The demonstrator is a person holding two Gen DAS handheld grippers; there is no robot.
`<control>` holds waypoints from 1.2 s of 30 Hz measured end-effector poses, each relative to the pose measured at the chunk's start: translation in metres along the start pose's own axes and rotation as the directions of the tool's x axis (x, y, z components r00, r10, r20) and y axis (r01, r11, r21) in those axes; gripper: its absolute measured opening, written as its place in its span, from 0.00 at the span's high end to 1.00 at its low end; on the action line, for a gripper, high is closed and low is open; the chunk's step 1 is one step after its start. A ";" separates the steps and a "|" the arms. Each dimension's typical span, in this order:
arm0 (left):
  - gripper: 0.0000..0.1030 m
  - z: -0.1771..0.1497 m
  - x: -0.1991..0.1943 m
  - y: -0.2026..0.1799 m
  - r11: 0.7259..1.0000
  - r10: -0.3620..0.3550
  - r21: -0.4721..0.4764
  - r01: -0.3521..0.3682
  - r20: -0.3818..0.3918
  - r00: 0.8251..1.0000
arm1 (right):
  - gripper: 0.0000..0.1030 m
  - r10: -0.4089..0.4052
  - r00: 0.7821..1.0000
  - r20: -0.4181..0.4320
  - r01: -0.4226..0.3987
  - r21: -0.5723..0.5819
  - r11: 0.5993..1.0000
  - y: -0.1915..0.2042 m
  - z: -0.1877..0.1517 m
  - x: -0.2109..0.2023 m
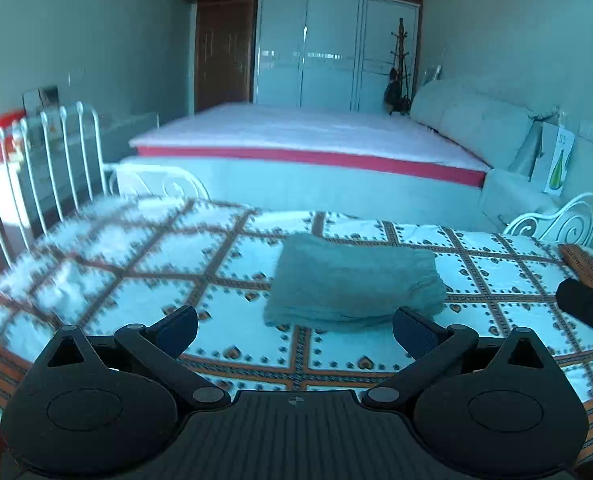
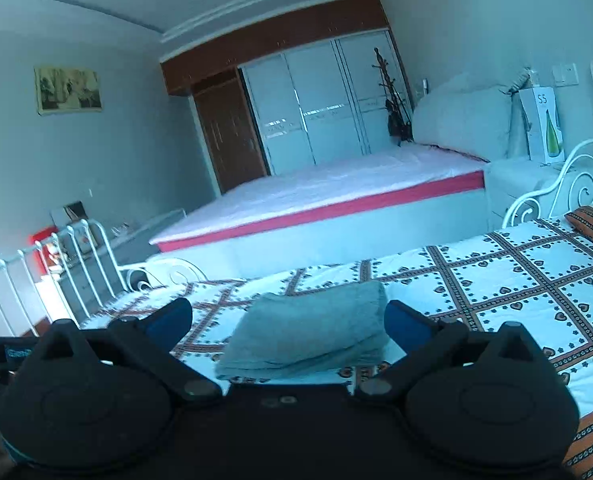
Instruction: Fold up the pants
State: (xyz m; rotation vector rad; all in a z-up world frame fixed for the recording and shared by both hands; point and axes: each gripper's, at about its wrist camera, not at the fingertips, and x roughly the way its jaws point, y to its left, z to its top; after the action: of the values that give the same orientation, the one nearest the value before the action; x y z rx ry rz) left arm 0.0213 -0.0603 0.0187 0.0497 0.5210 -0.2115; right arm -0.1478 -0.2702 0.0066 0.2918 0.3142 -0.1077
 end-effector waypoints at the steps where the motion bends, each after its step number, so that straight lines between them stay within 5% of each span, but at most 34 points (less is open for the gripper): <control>1: 0.00 0.000 -0.004 -0.001 1.000 0.018 0.024 -0.018 0.019 1.000 | 0.06 -0.010 1.000 0.006 0.010 -0.005 1.000 0.002 0.000 -0.003; 10: 0.00 0.007 -0.023 -0.012 0.996 0.027 0.079 -0.032 0.065 0.997 | 0.06 -0.079 0.996 0.028 0.081 -0.103 0.991 0.023 0.005 -0.012; 36: 0.00 0.002 -0.015 -0.021 0.996 -0.013 0.090 0.011 0.019 1.000 | 0.06 -0.067 0.997 0.028 0.069 -0.082 0.994 0.026 0.008 -0.011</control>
State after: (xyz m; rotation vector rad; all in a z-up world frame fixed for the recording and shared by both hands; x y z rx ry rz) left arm 0.0058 -0.0780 0.0282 0.1316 0.4920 -0.2470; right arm -0.1521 -0.2475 0.0242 0.1978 0.3023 -0.1647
